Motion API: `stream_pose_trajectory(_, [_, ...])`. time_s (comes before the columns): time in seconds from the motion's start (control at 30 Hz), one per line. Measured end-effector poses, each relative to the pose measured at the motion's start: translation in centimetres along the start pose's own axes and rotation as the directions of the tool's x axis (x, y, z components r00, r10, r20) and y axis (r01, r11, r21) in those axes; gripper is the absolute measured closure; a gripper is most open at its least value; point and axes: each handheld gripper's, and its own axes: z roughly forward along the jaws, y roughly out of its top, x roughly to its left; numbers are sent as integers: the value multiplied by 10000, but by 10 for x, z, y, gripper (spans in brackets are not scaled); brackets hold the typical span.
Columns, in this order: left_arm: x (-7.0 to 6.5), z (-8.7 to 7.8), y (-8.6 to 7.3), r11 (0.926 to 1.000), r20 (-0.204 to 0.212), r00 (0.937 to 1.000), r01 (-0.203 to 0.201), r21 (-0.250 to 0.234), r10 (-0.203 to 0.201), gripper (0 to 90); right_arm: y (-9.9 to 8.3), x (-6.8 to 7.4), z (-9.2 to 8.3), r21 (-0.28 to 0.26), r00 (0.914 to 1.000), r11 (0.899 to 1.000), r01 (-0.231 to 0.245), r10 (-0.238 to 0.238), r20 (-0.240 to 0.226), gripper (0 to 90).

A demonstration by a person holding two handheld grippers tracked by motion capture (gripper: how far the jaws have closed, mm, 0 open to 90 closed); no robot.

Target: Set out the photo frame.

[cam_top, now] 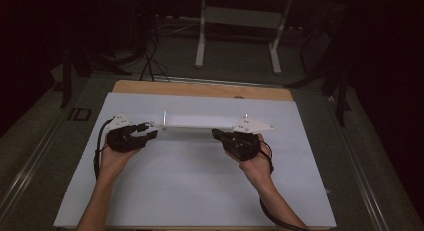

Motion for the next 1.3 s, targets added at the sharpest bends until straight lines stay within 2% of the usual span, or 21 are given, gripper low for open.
stream_pose_trajectory(0.07, [-2,2,2,10000,-92,9999,-79,37,79,427,0,0,0,-9,10000,10000,-7,7,16,900])
stream_pose_trajectory(0.1, [-5,5,7,9996,-137,9995,-292,-24,292,427,1,-1,0,1,10000,10000,-25,25,7,900])
stream_pose_trajectory(0.17, [-7,8,13,9990,-174,9988,-449,-91,447,378,2,-2,1,-18,10000,10000,-15,16,27,900])
stream_pose_trajectory(0.43, [-9,20,20,9970,72,9970,-771,-34,772,381,4,-4,3,-69,10000,10000,-30,30,55,900])
stream_pose_trajectory(0.5, [-10,23,21,9969,192,9967,-787,-94,789,417,6,-6,3,-91,10000,9999,-51,51,82,900])
stream_pose_trajectory(0.8, [-7,29,24,9974,378,9969,-687,-201,694,442,11,-10,5,-148,9997,9999,-65,69,240,900])
stream_pose_trajectory(1.13, [-5,31,25,9969,132,9972,-725,-295,730,475,11,-19,-2,-272,9972,9996,-48,68,745,900])
stream_pose_trajectory(1.3, [-5,34,27,9963,-232,9974,-692,-502,681,479,6,-24,-5,-207,9959,9998,-56,74,896,884])
